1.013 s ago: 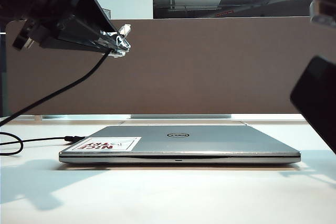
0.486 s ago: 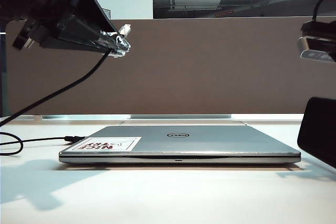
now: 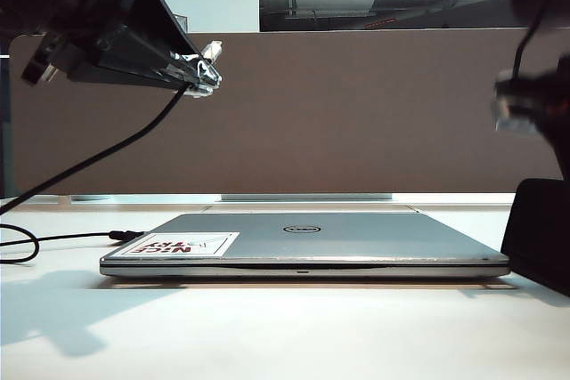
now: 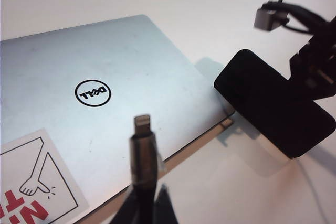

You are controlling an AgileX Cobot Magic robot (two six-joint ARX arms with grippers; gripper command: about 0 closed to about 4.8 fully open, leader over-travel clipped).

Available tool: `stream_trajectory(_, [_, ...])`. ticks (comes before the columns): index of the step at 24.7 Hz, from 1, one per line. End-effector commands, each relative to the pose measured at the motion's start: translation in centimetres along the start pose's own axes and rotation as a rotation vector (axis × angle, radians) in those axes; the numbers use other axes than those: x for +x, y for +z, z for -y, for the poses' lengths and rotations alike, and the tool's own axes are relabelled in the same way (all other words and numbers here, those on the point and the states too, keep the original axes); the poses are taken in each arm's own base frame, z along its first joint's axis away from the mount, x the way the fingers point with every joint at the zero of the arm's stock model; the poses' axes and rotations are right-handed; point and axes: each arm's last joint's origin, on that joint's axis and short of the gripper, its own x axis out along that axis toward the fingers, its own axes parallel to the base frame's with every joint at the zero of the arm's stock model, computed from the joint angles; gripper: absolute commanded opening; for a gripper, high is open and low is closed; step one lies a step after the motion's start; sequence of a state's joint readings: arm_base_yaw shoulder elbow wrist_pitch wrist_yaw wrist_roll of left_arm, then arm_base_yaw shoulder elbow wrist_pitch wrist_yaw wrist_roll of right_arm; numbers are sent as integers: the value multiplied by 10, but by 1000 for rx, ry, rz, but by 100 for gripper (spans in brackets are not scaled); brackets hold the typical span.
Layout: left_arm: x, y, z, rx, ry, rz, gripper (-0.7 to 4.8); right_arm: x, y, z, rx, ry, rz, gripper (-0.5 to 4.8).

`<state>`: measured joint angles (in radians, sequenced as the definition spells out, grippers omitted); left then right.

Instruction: Pick up the charging cable and the phone, plug the charging cable into the charging port on the phone, and finally place them back on the table.

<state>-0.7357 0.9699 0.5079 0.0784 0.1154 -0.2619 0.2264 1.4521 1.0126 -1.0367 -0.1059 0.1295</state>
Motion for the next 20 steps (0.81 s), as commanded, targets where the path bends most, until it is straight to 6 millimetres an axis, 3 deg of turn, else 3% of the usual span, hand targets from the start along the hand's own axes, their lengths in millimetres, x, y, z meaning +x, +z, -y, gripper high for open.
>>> stream_trajectory(1, [0, 2, 1, 6, -6, 16, -6, 1, 4, -1, -6, 7, 17, 95])
stream_trajectory(9, [0, 2, 1, 6, -6, 15, -6, 5, 13, -1, -13, 14, 73, 95])
stream_trajectory(15, [0, 2, 1, 6, -6, 15, -6, 18, 16, -1, -9, 33, 8, 93])
stream_trajectory(17, [0, 2, 1, 6, -6, 15, -6, 21, 17, -1, -9, 30, 1, -10])
stream_trajectory(20, [0, 2, 1, 2, -6, 15, -6, 14, 17, -2, -24, 30, 28, -3])
